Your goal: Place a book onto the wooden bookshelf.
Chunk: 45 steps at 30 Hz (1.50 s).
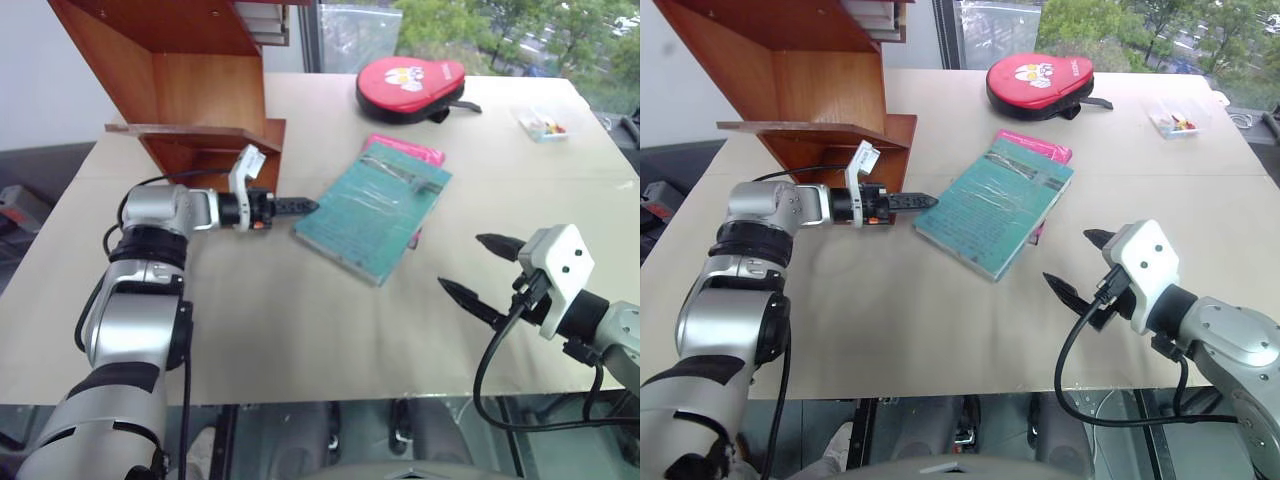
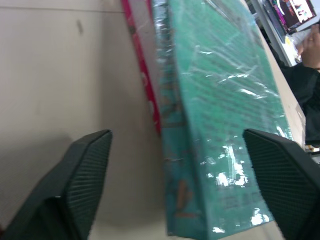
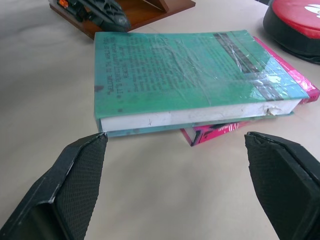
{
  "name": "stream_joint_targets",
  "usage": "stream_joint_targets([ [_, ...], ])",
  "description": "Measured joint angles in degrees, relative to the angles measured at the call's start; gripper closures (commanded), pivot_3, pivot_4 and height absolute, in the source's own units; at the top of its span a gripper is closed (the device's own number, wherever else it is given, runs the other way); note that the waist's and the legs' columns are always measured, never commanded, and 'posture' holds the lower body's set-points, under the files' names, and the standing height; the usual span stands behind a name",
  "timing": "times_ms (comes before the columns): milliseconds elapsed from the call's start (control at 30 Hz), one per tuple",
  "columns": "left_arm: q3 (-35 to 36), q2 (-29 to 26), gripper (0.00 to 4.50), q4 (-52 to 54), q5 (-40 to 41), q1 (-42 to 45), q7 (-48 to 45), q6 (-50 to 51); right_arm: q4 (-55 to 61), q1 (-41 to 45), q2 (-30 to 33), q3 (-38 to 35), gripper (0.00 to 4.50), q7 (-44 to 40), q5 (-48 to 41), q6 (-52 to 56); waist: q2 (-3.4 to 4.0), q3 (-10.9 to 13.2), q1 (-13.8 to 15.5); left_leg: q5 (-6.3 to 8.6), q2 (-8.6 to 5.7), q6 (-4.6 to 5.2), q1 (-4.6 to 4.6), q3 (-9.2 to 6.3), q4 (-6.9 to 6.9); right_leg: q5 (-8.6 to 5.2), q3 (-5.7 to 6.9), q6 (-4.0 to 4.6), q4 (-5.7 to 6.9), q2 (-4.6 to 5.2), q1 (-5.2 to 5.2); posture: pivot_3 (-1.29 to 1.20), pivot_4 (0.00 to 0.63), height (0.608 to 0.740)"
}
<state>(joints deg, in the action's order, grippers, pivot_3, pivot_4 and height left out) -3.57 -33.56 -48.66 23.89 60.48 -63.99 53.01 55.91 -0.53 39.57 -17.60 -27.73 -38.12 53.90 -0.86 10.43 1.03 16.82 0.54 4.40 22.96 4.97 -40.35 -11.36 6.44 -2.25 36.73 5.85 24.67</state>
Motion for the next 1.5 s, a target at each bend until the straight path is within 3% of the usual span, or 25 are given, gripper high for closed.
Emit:
stream_joint_targets([
  [200, -0.06, 4.01, 0.13, -10.38, -2.62, 5.84, -4.81, -0.82, 0.52, -0.44, 0.88, -0.38, 0.00, 0.76, -1.79, -0.28, -0.02, 0.00, -0.20, 0.04, -0.02, 0.08, 0.01, 0.03, -0.02, 0.00, -0.01, -0.01, -0.01, -0.01, 0.01, 0.00, 0.150, 0.740],
  [367, 1.00, 6.35, 0.13, -18.46, -4.77, 9.17, -7.14, -1.13, 1.85, -5.52, 7.45, -1.45, 0.00, 0.45, -6.90, -7.17, -0.07, 0.01, -0.24, 0.09, -0.02, 0.16, 0.03, 0.06, -0.03, 0.00, -0.03, -0.01, -0.03, 0.01, 0.02, 0.00, 0.150, 0.740],
  [533, 2.05, 6.19, 2.24, -20.84, -5.80, 9.45, -9.54, 1.32, 2.17, -9.88, 13.60, -3.75, 0.00, 2.65, -12.49, -14.76, -0.15, 0.01, -0.23, 0.10, -0.01, 0.18, 0.02, 0.05, -0.05, -0.01, -0.03, -0.02, -0.01, 0.02, 0.02, 0.00, 0.150, 0.740],
  [700, 4.99, 4.83, 4.29, -19.89, -4.67, 8.50, -10.86, 10.38, 2.32, -11.37, 15.60, -3.21, 0.00, 5.76, -13.60, -17.68, -0.19, 0.02, -0.26, 0.11, 0.01, 0.19, 0.03, 0.05, -0.06, -0.02, -0.05, -0.04, -0.01, 0.03, 0.02, 0.00, 0.150, 0.740],
  [733, 5.86, 4.68, 4.49, -19.19, -3.87, 7.94, -10.92, 12.29, 2.34, -11.40, 16.01, -2.98, 0.00, 6.16, -13.78, -18.05, -0.19, 0.02, -0.24, 0.11, 0.01, 0.19, 0.03, 0.04, -0.06, -0.02, -0.04, -0.04, -0.01, 0.03, 0.02, 0.00, 0.150, 0.740],
  [933, 12.64, 4.82, 4.49, -5.19, 1.67, -0.08, -4.41, 26.58, 2.50, -11.15, 16.51, -2.43, 0.00, 6.90, -13.94, -18.29, -0.21, 0.01, -0.24, 0.11, 0.03, 0.18, 0.04, 0.01, -0.08, 0.00, -0.16, 0.00, 0.00, 0.07, 0.01, 0.00, 0.150, 0.740],
  [1100, 27.17, 12.08, 2.39, 12.36, 5.08, -9.68, 10.73, 35.83, 2.58, -10.37, 16.46, -2.40, 0.00, 6.83, -13.88, -17.85, -0.24, -0.01, -0.10, 0.10, 0.03, 0.18, 0.01, -0.06, -0.16, 0.10, -0.24, 0.14, 0.01, 0.12, -0.08, 0.00, 0.150, 0.740],
  [1200, 31.17, 15.57, 0.94, 18.87, 7.32, -13.46, 17.68, 38.39, 2.61, -10.25, 16.45, -2.35, 0.00, 6.83, -13.92, -17.81, -0.26, -0.02, -0.11, 0.10, 0.03, 0.16, -0.05, -0.05, -0.17, 0.10, -0.26, 0.14, 0.04, 0.12, -0.11, 0.00, 0.150, 0.740],
  [1500, 28.85, 16.07, 0.94, 15.93, 12.07, -11.12, 21.97, 36.40, 2.63, -10.20, 16.52, -2.45, 0.00, 6.83, -14.31, -17.52, -0.26, -0.05, 0.03, 0.08, 0.00, 0.13, -0.14, -0.02, -0.18, 0.10, -0.10, 0.15, 0.06, 0.11, -0.18, 0.00, 0.150, 0.740],
])
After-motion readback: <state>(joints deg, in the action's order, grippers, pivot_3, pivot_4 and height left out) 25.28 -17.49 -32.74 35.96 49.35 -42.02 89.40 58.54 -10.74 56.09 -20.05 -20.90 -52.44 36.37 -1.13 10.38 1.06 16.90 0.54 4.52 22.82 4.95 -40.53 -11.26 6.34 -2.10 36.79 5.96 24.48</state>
